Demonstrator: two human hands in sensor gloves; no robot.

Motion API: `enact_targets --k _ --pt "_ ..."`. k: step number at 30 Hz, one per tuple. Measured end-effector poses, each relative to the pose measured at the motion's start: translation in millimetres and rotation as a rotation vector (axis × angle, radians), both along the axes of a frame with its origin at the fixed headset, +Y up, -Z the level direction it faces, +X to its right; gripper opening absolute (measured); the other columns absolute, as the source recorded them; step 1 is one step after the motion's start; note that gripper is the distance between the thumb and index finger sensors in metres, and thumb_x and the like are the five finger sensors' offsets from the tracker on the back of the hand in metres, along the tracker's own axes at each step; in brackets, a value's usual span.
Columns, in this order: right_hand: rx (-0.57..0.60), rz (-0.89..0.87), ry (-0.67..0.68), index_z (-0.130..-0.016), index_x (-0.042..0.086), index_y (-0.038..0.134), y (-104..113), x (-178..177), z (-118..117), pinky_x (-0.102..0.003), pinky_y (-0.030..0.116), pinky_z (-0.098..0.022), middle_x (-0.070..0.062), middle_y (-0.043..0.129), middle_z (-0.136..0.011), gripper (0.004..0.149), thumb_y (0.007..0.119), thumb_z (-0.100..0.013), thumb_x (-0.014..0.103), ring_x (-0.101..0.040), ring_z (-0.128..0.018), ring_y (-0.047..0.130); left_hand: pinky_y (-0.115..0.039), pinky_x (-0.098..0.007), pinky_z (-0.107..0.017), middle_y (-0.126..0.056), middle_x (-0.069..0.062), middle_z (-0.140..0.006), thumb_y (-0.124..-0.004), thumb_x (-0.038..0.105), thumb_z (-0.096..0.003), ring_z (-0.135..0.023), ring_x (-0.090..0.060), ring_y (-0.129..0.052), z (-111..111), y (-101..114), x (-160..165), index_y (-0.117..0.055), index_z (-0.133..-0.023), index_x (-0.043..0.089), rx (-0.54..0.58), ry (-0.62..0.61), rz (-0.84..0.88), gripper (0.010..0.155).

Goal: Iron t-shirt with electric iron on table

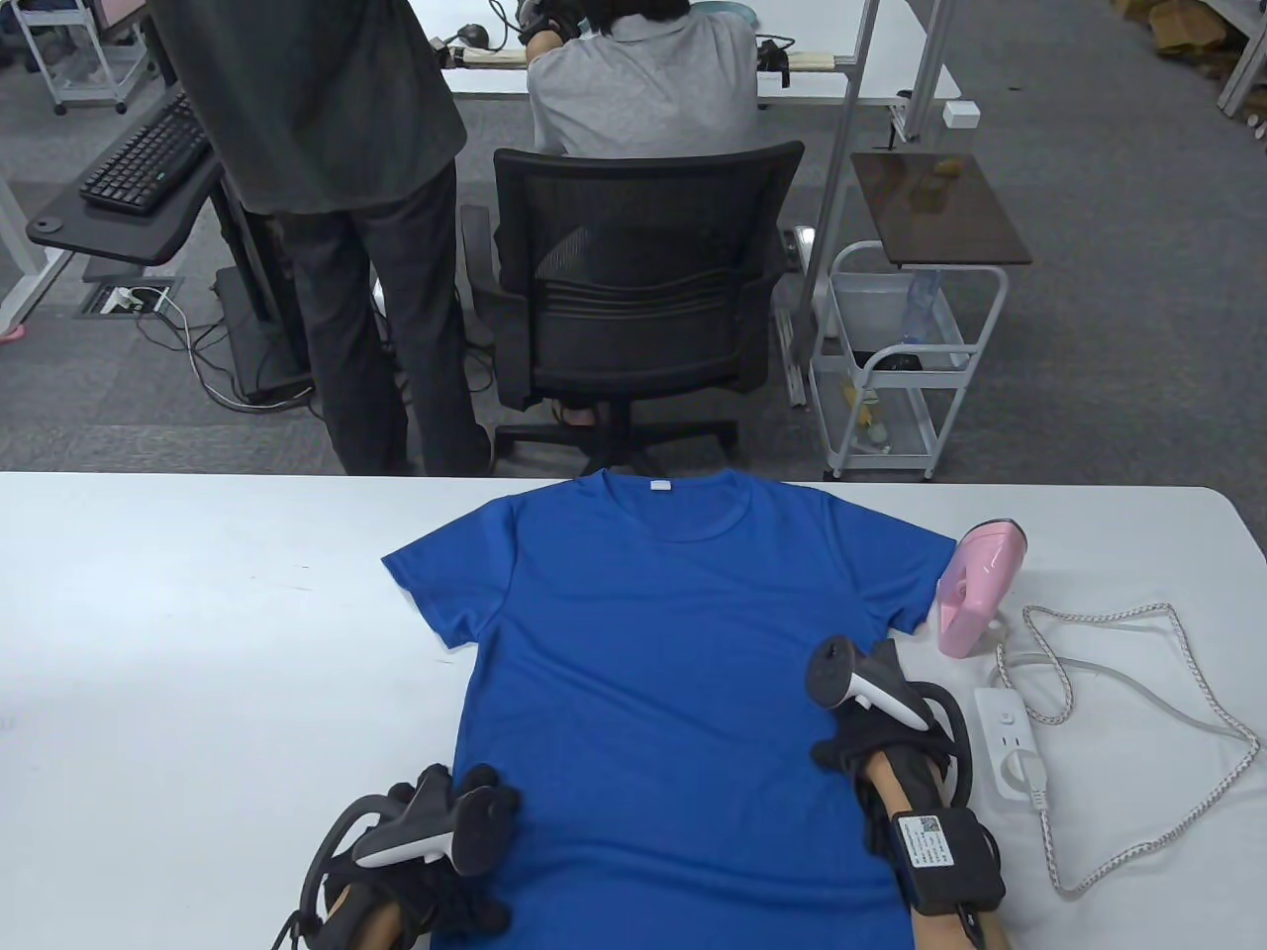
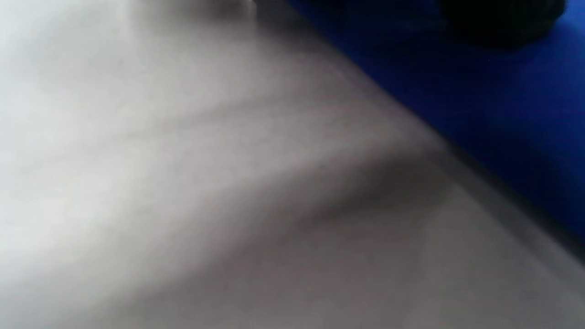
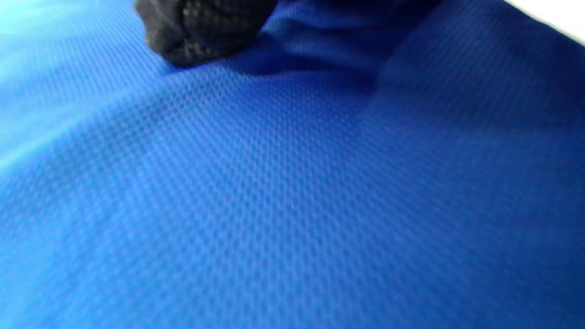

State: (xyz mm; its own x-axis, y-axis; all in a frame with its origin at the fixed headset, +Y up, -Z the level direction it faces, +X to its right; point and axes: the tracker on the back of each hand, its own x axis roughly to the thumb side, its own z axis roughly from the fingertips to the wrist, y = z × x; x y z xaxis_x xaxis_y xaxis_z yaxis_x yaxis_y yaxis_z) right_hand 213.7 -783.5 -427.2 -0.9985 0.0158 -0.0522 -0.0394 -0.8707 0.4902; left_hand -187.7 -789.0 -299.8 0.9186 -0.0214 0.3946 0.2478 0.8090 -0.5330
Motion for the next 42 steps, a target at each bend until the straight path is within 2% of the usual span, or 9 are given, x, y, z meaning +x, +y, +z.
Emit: enact_targets --k 12,16,20,23,25,27,30,37,42 --pt "0.006 -0.011 -0.027 -0.108 0.025 0.037 -0.9 9.9 -1.4 -0.061 0.046 -0.073 -0.018 0.025 -0.113 0.084 0.079 -0.036 0.038 -0.044 -0.103 0.041 -0.033 -0.067 -0.076 -0.012 -0.005 -0.120 -0.072 0.069 -0.0317 -0.109 -0.052 -0.026 -0.4 -0.1 6.3 -0.016 -0.112 0.026 0.009 -0.010 0.011 0.107" --pt "0.080 -0.058 -0.006 -0.109 0.023 0.045 7.6 10.2 2.7 -0.062 0.050 -0.072 -0.021 0.036 -0.114 0.084 0.080 -0.035 0.044 -0.047 -0.101 0.050 -0.035 -0.066 -0.077 -0.018 -0.003 -0.121 -0.072 0.068 -0.0320 -0.111 -0.050 -0.032 -4.9 13.8 1.1 -0.020 -0.113 0.027 0.051 0.017 0.120 0.105" --pt "0.262 -0.115 -0.028 -0.107 0.017 0.060 33.3 13.9 9.1 -0.062 0.057 -0.069 -0.021 0.055 -0.110 0.077 0.081 -0.037 0.043 -0.047 -0.096 0.064 -0.039 -0.066 -0.078 -0.025 -0.004 -0.123 -0.069 0.065 -0.0373 -0.112 -0.048 -0.039 -18.4 23.4 -14.1 -0.022 -0.114 0.030 0.164 0.098 0.150 0.096" --pt "0.388 -0.130 -0.102 -0.103 0.016 0.065 54.3 23.4 14.0 -0.062 0.061 -0.068 -0.020 0.062 -0.106 0.070 0.081 -0.040 0.042 -0.046 -0.093 0.070 -0.043 -0.064 -0.077 -0.027 -0.005 -0.122 -0.068 0.062 -0.0395 -0.111 -0.045 -0.046 -31.7 16.5 -26.9 -0.026 -0.113 0.033 0.198 0.139 0.137 0.089" --pt "0.478 -0.152 -0.183 -0.102 0.016 0.065 67.4 34.2 16.7 -0.062 0.062 -0.067 -0.020 0.064 -0.104 0.067 0.081 -0.042 0.042 -0.046 -0.091 0.072 -0.044 -0.064 -0.077 -0.028 -0.006 -0.122 -0.067 0.060 -0.0406 -0.111 -0.045 -0.050 -39.9 8.2 -34.2 -0.029 -0.113 0.035 0.148 0.176 0.114 0.086" --pt "0.539 -0.164 -0.250 -0.100 0.016 0.066 75.0 44.0 17.8 -0.062 0.063 -0.066 -0.019 0.066 -0.102 0.063 0.079 -0.044 0.042 -0.045 -0.089 0.073 -0.042 -0.064 -0.077 -0.028 -0.006 -0.122 -0.066 0.060 -0.0410 -0.111 -0.040 -0.041 -43.9 1.1 -37.5 -0.031 -0.113 0.039 0.116 0.189 0.101 0.082" --pt "0.606 -0.164 -0.398 -0.099 0.016 0.063 81.8 59.7 17.6 -0.062 0.064 -0.065 -0.020 0.064 -0.101 0.062 0.079 -0.045 0.043 -0.046 -0.088 0.073 -0.044 -0.063 -0.077 -0.032 -0.004 -0.122 -0.066 0.061 -0.0401 -0.111 -0.038 -0.042 -44.3 -1.5 -38.1 -0.036 -0.112 0.041 0.173 0.164 0.092 0.080" --pt "0.629 -0.196 -0.716 -0.105 0.010 0.050 83.4 86.4 4.6 -0.063 0.062 -0.065 -0.025 0.053 -0.104 0.074 0.078 -0.046 0.047 -0.050 -0.090 0.065 -0.046 -0.062 -0.077 -0.032 -0.002 -0.121 -0.065 0.059 -0.0399 -0.110 -0.041 -0.044 -43.0 -2.3 -33.6 -0.036 -0.112 0.037 0.180 0.151 0.057 0.080" --pt "0.596 -0.251 -0.841 -0.111 0.006 0.033 72.3 96.4 -16.4 -0.065 0.057 -0.067 -0.027 0.038 -0.110 0.089 0.078 -0.046 0.048 -0.053 -0.096 0.055 -0.046 -0.061 -0.076 -0.030 -0.002 -0.121 -0.065 0.058 -0.0400 -0.110 -0.040 -0.040 -42.3 -2.4 -34.5 -0.036 -0.111 0.036 0.162 0.164 0.082 0.080"
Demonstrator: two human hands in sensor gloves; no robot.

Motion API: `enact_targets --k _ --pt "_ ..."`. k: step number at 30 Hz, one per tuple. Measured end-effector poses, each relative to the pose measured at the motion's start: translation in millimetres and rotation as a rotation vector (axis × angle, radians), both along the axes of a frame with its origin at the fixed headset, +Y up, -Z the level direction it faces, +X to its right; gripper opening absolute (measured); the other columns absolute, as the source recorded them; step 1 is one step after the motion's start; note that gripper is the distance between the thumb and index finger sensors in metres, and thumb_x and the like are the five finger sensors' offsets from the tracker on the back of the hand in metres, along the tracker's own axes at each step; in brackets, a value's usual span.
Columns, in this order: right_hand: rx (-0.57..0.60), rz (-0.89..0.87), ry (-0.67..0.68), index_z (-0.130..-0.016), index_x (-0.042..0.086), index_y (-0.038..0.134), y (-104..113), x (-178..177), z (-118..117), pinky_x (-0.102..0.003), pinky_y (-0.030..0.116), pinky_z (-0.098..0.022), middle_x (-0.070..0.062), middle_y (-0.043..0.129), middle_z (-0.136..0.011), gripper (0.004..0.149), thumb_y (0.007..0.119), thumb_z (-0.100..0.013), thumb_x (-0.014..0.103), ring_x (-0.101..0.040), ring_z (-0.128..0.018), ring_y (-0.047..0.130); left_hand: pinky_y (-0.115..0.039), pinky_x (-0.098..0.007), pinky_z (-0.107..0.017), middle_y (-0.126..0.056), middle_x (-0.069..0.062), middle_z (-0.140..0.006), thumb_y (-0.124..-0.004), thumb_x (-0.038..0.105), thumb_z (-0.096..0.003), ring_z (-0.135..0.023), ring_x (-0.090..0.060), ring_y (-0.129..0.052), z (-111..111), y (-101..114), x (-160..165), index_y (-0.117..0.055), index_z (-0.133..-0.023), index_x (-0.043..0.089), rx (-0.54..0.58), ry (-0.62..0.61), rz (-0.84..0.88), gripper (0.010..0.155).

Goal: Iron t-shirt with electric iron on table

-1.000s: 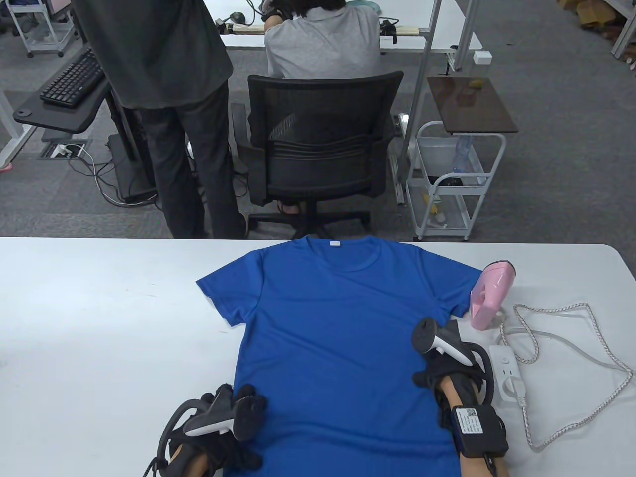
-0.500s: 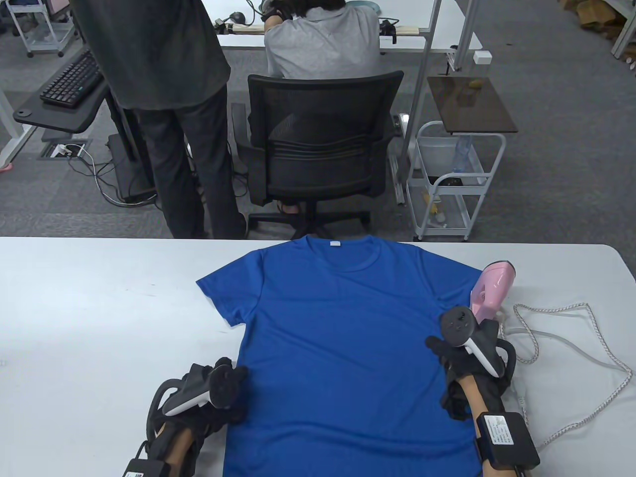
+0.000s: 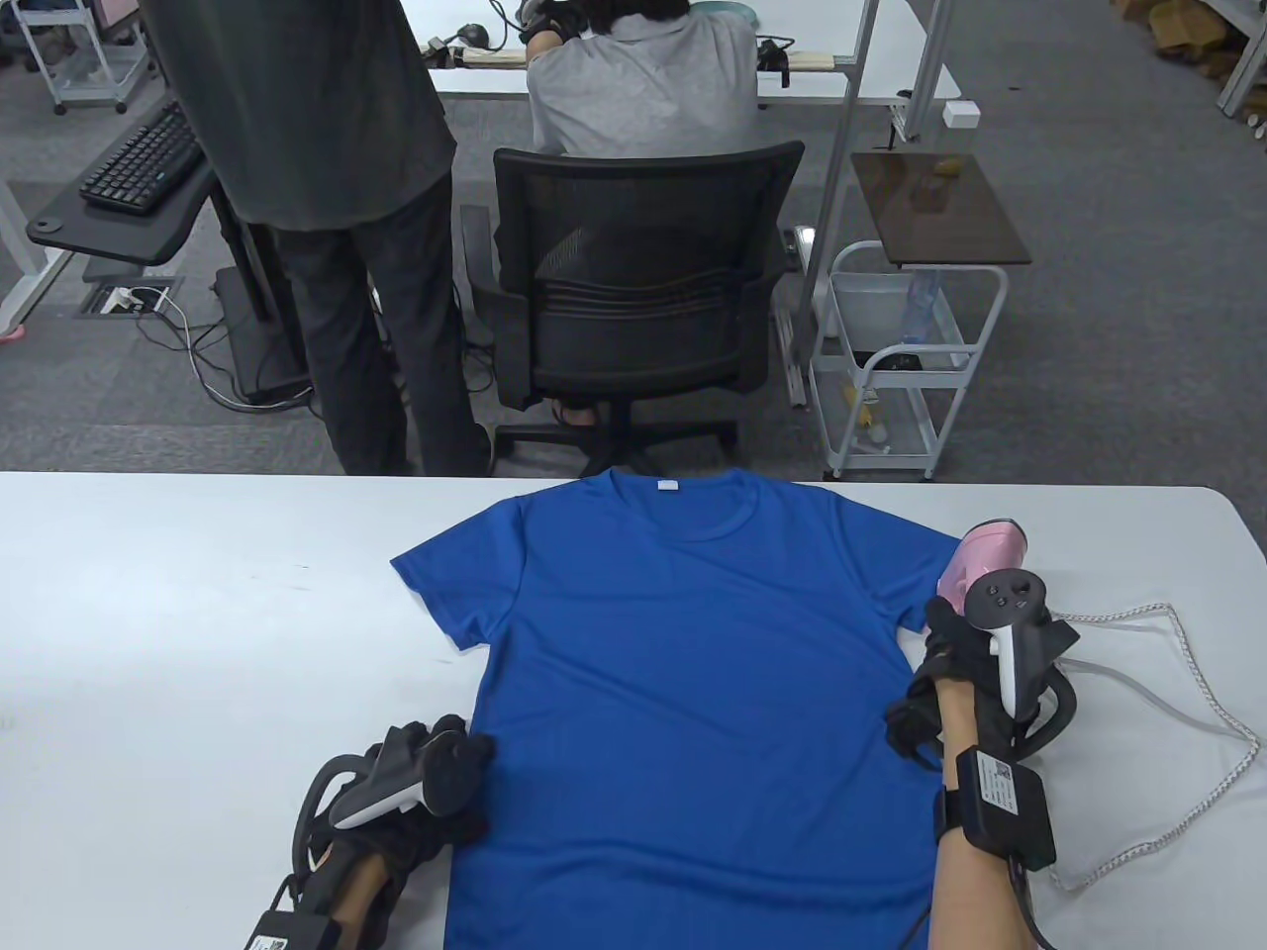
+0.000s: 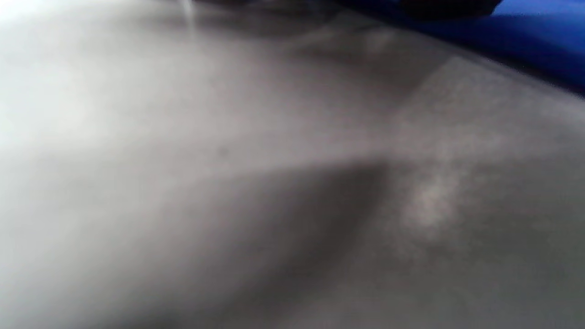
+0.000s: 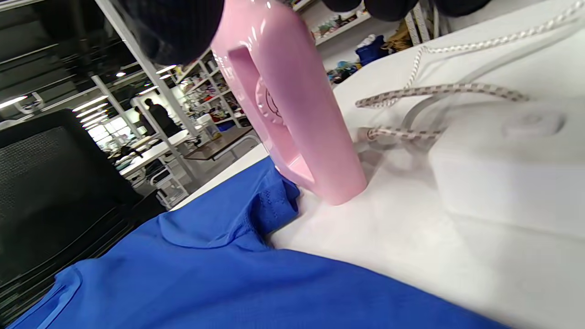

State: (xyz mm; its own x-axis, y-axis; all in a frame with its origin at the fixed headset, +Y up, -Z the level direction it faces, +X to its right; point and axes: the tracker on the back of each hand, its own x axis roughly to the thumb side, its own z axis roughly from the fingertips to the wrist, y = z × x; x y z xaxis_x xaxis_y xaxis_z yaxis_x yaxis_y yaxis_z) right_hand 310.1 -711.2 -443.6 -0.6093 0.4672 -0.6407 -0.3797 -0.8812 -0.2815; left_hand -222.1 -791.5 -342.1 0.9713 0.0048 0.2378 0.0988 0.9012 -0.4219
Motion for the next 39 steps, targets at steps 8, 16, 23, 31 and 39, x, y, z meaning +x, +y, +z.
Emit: enact_targets --k 8,16,23,31,39 --pt "0.082 -0.114 -0.132 -0.107 0.010 0.043 -28.3 17.9 -18.8 -0.063 0.061 -0.066 -0.024 0.049 -0.106 0.080 0.076 -0.046 0.048 -0.050 -0.094 0.062 -0.043 -0.061 -0.076 -0.028 -0.002 -0.121 -0.066 0.057 -0.0405 -0.110 -0.040 -0.036 -1.1 -2.1 -3.0 -0.036 -0.111 0.037 -0.015 0.007 0.041 0.080" --pt "0.115 -0.131 -0.136 -0.092 0.016 0.061 -32.7 18.3 -21.6 -0.060 0.069 -0.062 -0.015 0.069 -0.096 0.059 0.074 -0.043 0.048 -0.044 -0.085 0.078 -0.038 -0.062 -0.077 -0.024 0.002 -0.120 -0.065 0.057 -0.0413 -0.110 -0.040 -0.030 -1.8 -4.3 -5.6 -0.032 -0.111 0.036 -0.042 0.003 0.065 0.080" --pt "0.231 -0.191 -0.086 -0.088 0.017 0.067 -18.8 17.7 -24.6 -0.061 0.075 -0.060 -0.014 0.074 -0.094 0.055 0.074 -0.041 0.045 -0.045 -0.083 0.084 -0.038 -0.062 -0.077 -0.024 0.002 -0.120 -0.066 0.057 -0.0418 -0.111 -0.040 -0.029 -2.5 -4.7 -6.1 -0.032 -0.111 0.037 -0.052 0.007 0.071 0.080" --pt "0.386 -0.142 0.146 -0.089 0.014 0.067 18.6 1.3 -17.1 -0.062 0.068 -0.063 -0.017 0.075 -0.082 0.058 0.071 -0.041 0.047 -0.040 -0.079 0.083 -0.034 -0.063 -0.076 -0.019 0.001 -0.120 -0.063 0.057 -0.0453 -0.110 -0.041 -0.024 -0.9 -7.5 -6.4 -0.027 -0.112 0.035 -0.080 0.004 0.077 0.079" --pt "0.349 -0.110 0.487 -0.093 0.004 0.064 61.3 -30.9 10.8 -0.060 0.067 -0.059 -0.020 0.076 -0.076 0.066 0.068 -0.044 0.047 -0.038 -0.067 0.084 -0.031 -0.062 -0.076 -0.015 -0.002 -0.120 -0.060 0.062 -0.0425 -0.110 -0.041 -0.020 0.4 -10.1 -6.0 -0.023 -0.112 0.035 -0.075 0.008 0.071 0.083"
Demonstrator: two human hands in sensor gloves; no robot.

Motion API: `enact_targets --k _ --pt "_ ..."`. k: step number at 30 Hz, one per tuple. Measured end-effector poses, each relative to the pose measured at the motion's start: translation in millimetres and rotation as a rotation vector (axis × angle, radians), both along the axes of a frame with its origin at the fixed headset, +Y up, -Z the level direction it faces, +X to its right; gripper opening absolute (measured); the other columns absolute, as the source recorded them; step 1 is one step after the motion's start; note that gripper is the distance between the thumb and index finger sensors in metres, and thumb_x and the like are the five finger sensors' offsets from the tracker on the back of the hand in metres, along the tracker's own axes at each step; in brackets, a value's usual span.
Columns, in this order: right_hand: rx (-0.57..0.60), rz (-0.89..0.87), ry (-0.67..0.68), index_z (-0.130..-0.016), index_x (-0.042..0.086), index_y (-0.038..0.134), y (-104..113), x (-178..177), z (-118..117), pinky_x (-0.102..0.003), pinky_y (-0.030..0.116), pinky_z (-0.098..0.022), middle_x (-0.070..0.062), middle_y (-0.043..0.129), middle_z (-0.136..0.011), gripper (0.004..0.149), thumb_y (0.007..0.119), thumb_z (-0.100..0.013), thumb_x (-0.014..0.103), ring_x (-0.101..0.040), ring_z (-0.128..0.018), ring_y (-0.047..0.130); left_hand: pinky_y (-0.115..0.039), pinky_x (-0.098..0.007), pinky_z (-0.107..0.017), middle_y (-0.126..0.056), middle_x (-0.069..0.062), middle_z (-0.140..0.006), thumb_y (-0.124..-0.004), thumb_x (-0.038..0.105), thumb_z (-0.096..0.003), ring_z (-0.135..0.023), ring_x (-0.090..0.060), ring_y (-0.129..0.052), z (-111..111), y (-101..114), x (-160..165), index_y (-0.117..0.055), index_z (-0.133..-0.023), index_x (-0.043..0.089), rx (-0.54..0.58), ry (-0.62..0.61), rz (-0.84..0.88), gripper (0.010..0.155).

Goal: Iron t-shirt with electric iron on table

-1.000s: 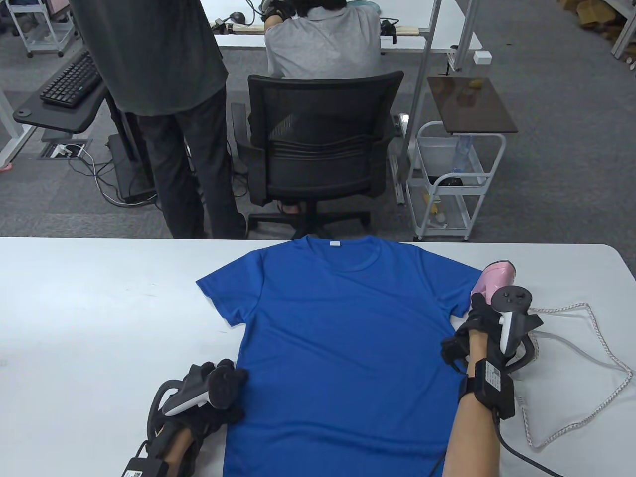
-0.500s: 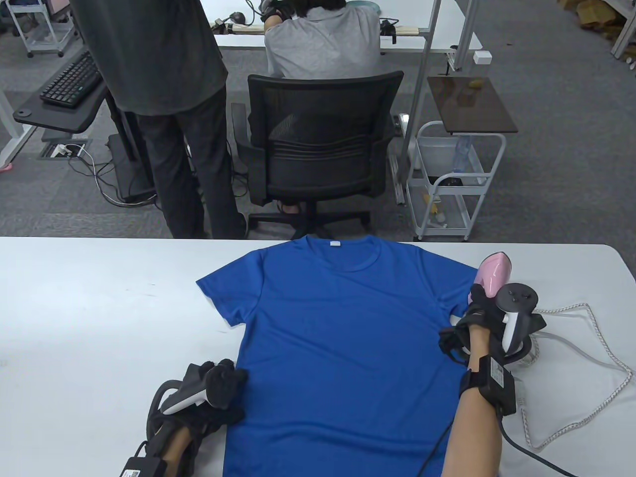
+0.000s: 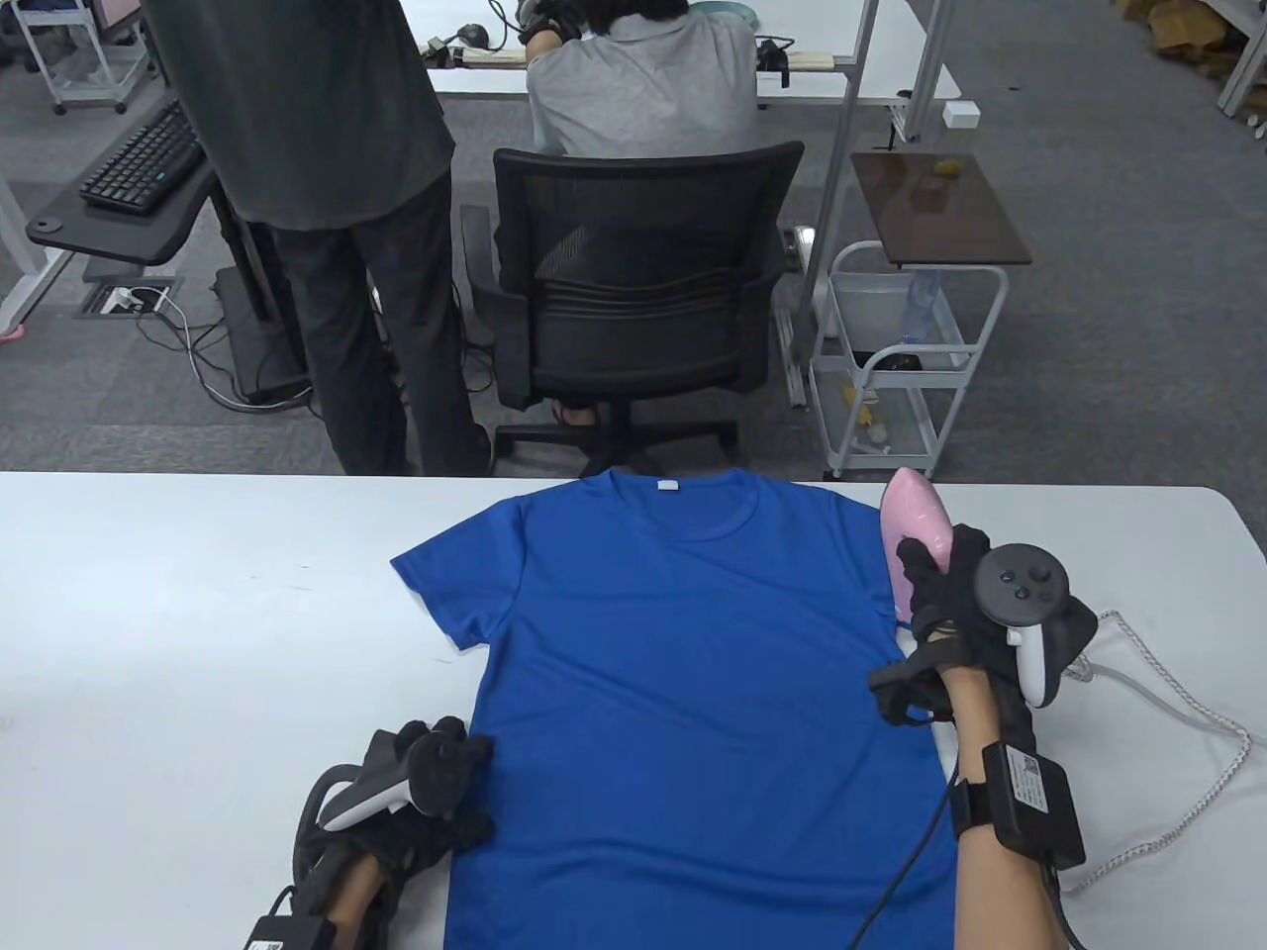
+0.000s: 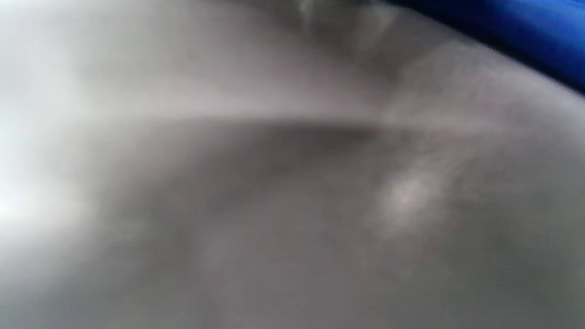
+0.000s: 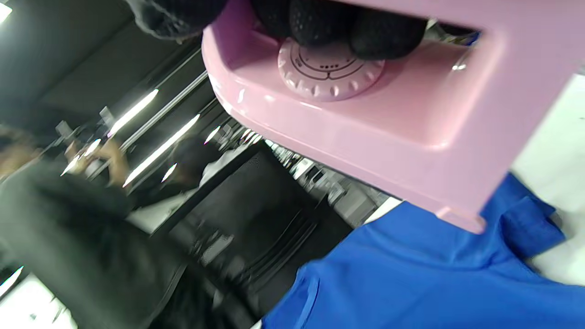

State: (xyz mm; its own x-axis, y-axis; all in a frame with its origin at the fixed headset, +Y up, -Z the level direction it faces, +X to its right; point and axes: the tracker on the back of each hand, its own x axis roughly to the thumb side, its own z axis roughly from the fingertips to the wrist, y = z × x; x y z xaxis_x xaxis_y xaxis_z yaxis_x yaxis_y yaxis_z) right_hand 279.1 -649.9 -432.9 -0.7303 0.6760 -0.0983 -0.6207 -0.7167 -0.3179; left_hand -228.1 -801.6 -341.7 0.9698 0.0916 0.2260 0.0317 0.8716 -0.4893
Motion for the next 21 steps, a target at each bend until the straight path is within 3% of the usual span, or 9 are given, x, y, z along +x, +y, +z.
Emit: enact_targets --k 5,11,17,21 --pt "-0.071 0.198 0.212 -0.098 0.004 0.062 6.9 -25.8 23.2 -0.059 0.073 -0.052 -0.020 0.079 -0.075 0.069 0.067 -0.045 0.047 -0.037 -0.058 0.086 -0.031 -0.062 -0.076 -0.015 -0.003 -0.119 -0.062 0.060 -0.0422 -0.110 -0.041 -0.020 -0.5 -0.3 -0.2 -0.024 -0.112 0.035 -0.008 0.012 0.018 0.083" --pt "-0.301 0.480 0.456 -0.100 0.005 0.066 -25.1 -50.4 49.1 -0.058 0.078 -0.047 -0.020 0.083 -0.073 0.070 0.068 -0.044 0.047 -0.035 -0.054 0.089 -0.030 -0.060 -0.076 -0.015 0.002 -0.119 -0.063 0.060 -0.0419 -0.110 -0.039 -0.020 -1.0 -0.2 -1.3 -0.024 -0.111 0.035 -0.015 0.016 0.028 0.083" --pt "-0.455 0.572 0.528 -0.099 0.005 0.067 -68.7 -52.7 61.1 -0.057 0.079 -0.045 -0.020 0.084 -0.073 0.069 0.067 -0.044 0.047 -0.035 -0.053 0.090 -0.030 -0.061 -0.076 -0.015 -0.002 -0.119 -0.063 0.059 -0.0423 -0.109 -0.039 -0.019 -1.1 -0.4 -1.2 -0.024 -0.111 0.035 -0.018 0.020 0.035 0.083" --pt "-0.416 0.540 0.496 -0.099 0.004 0.068 -78.9 -47.2 60.5 -0.057 0.078 -0.044 -0.022 0.084 -0.073 0.070 0.067 -0.044 0.047 -0.037 -0.053 0.089 -0.030 -0.061 -0.076 -0.016 -0.002 -0.119 -0.065 0.058 -0.0422 -0.109 -0.040 -0.020 -1.5 -0.6 -1.2 -0.025 -0.112 0.034 -0.018 0.024 0.042 0.083"
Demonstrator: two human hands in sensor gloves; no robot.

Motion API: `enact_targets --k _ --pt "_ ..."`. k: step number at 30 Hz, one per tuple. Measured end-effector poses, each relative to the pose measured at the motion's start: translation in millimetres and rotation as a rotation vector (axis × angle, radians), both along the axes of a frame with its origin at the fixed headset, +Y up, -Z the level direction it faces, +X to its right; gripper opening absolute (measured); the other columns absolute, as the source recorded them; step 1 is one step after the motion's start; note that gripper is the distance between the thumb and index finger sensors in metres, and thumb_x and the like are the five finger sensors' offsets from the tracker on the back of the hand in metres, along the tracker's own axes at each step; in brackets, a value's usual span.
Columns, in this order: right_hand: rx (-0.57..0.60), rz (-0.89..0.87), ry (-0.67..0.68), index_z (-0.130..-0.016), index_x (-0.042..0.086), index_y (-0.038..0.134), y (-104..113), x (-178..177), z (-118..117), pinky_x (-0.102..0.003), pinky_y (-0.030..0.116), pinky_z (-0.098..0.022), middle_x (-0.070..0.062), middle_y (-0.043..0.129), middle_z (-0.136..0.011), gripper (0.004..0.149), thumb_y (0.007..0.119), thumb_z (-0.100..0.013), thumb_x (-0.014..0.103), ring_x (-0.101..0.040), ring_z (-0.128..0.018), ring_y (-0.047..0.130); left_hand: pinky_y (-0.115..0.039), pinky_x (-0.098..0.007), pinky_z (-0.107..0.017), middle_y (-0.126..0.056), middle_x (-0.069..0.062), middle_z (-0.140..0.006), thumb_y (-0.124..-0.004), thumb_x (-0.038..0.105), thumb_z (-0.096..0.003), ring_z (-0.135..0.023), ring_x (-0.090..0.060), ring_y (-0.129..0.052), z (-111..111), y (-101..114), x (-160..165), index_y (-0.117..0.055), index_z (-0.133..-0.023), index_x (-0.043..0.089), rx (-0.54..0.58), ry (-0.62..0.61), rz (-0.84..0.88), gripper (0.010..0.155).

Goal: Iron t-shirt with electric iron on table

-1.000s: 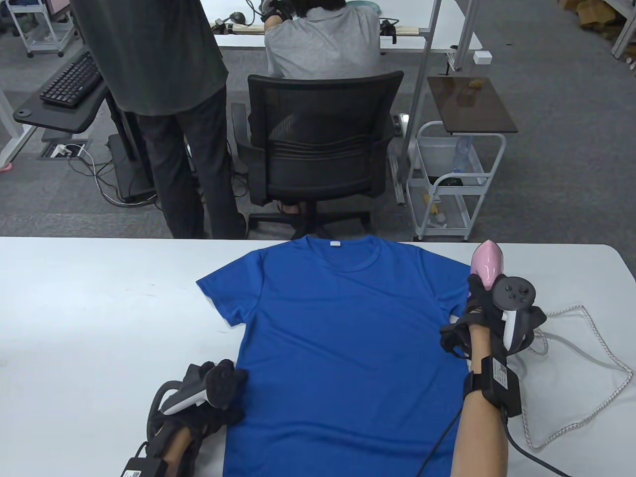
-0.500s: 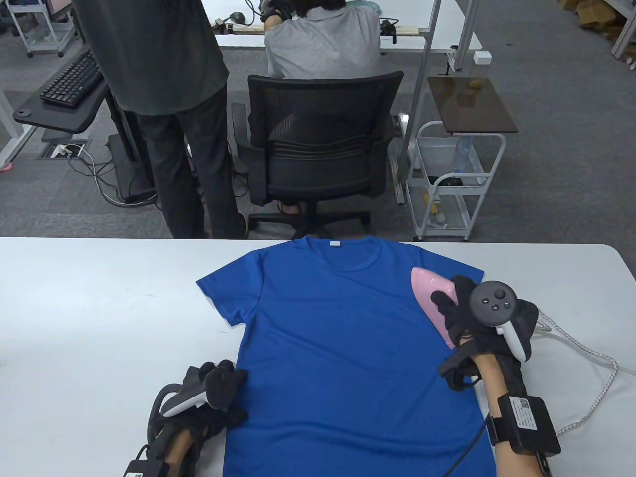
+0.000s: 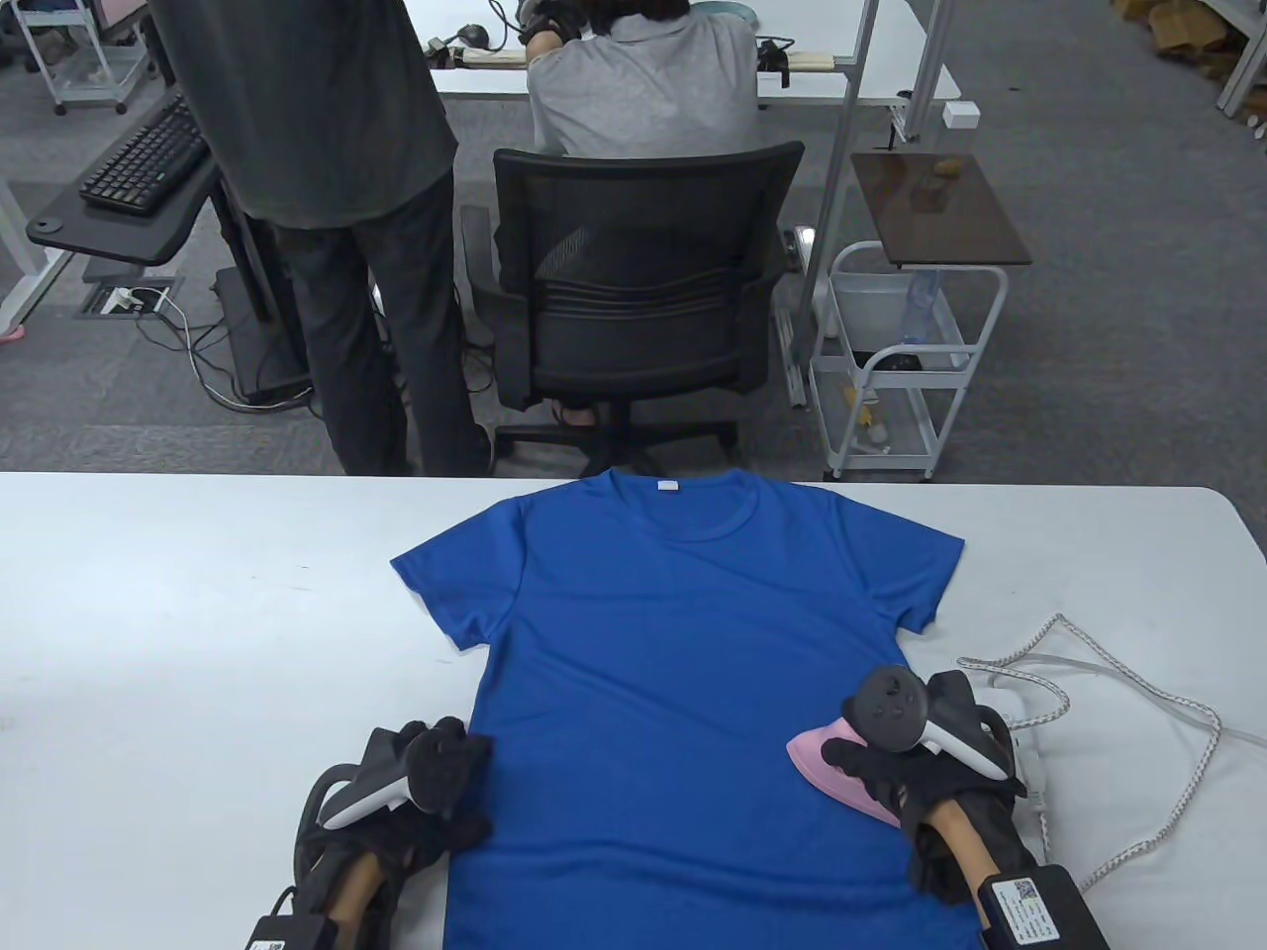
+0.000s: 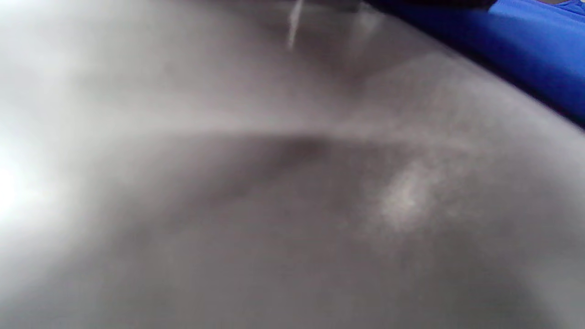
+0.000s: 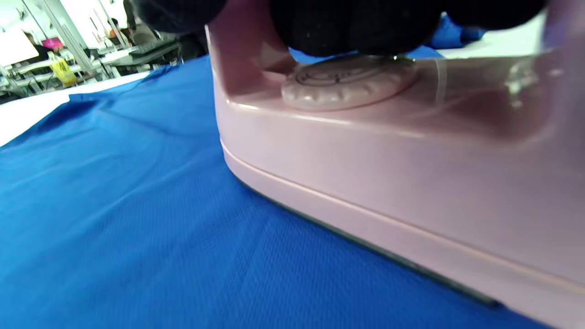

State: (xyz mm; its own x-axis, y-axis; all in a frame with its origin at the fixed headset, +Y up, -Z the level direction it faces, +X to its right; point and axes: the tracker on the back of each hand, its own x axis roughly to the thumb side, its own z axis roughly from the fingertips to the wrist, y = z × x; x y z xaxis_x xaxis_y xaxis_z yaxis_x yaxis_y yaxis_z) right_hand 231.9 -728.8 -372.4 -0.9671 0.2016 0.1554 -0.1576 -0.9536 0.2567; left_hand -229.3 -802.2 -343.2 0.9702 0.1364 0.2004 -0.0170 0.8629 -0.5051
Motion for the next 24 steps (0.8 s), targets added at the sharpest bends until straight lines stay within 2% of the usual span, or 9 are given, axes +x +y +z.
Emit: enact_targets --k 5,9,24 --pt "-0.001 0.022 -0.003 -0.100 0.006 0.066 -1.1 -1.6 3.5 -0.056 0.077 -0.044 -0.021 0.083 -0.075 0.071 0.062 -0.044 0.049 -0.036 -0.053 0.088 -0.030 -0.060 -0.076 -0.016 -0.002 -0.119 -0.065 0.058 -0.0421 -0.109 -0.040 -0.020 0.3 -0.2 -0.1 -0.025 -0.111 0.034 0.001 0.003 0.000 0.083" --pt "-0.038 -0.026 0.022 -0.100 0.005 0.067 -0.6 0.2 10.1 -0.057 0.075 -0.044 -0.023 0.083 -0.074 0.072 0.061 -0.044 0.049 -0.038 -0.053 0.087 -0.031 -0.060 -0.076 -0.017 -0.001 -0.119 -0.065 0.058 -0.0418 -0.109 -0.040 -0.021 0.3 0.0 0.4 -0.026 -0.111 0.034 0.005 0.010 -0.006 0.083" --pt "-0.048 -0.039 0.185 -0.098 0.007 0.071 0.4 4.3 66.2 -0.057 0.076 -0.045 -0.021 0.084 -0.074 0.070 0.064 -0.045 0.051 -0.038 -0.053 0.088 -0.030 -0.059 -0.076 -0.017 -0.001 -0.119 -0.065 0.058 -0.0412 -0.109 -0.038 -0.019 -0.3 -0.1 -0.8 -0.026 -0.111 0.035 0.000 0.019 0.008 0.084"
